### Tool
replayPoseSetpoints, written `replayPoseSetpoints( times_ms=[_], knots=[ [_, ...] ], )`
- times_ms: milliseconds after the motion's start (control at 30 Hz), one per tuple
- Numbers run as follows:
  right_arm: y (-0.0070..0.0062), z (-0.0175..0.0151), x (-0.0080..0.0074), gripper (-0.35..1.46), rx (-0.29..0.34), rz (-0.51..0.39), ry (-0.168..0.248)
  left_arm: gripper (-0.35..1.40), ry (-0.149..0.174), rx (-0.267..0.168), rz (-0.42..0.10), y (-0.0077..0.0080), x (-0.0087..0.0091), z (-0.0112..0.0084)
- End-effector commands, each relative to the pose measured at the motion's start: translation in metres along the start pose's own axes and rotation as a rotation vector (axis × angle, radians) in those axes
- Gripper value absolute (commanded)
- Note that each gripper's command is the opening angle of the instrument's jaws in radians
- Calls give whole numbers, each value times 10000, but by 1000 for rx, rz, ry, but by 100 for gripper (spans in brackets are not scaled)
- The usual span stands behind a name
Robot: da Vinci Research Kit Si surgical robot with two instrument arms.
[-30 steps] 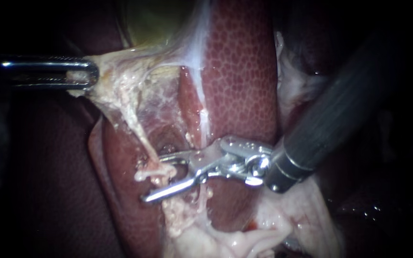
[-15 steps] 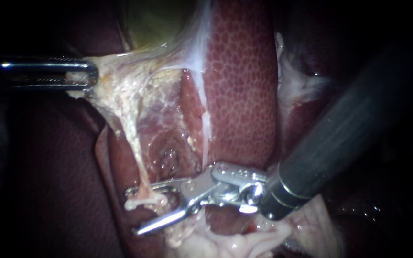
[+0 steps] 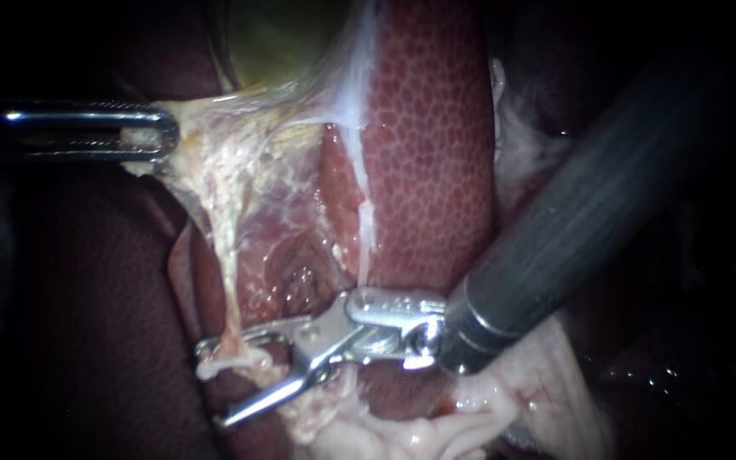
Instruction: Going back first clip left tube
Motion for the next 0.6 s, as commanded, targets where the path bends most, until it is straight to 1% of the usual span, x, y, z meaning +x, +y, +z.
replayPoseSetpoints(
  times_ms=[33,133,167,200,333,433,567,600],
  knots=[
    [2,-1,0,60,-16,-25,-8,-35,0,0,1,0,0,0],
    [7,-2,-2,60,-52,-109,-36,-35,0,-1,0,0,0,1],
    [9,-2,-2,60,-66,-137,-51,-35,0,-1,0,0,0,1],
    [9,-2,-2,60,-86,-171,-68,-35,0,-1,0,0,0,2],
    [9,-2,1,60,-120,-253,-117,-35,0,-1,0,0,0,1],
    [8,-2,2,60,-137,-271,-128,-35,0,-1,0,0,0,1],
    [8,-1,3,60,-140,-277,-129,-35,0,-1,0,-1,0,1],
    [8,-2,2,60,-132,-277,-128,-35,0,-1,0,-1,0,1]
  ],
)
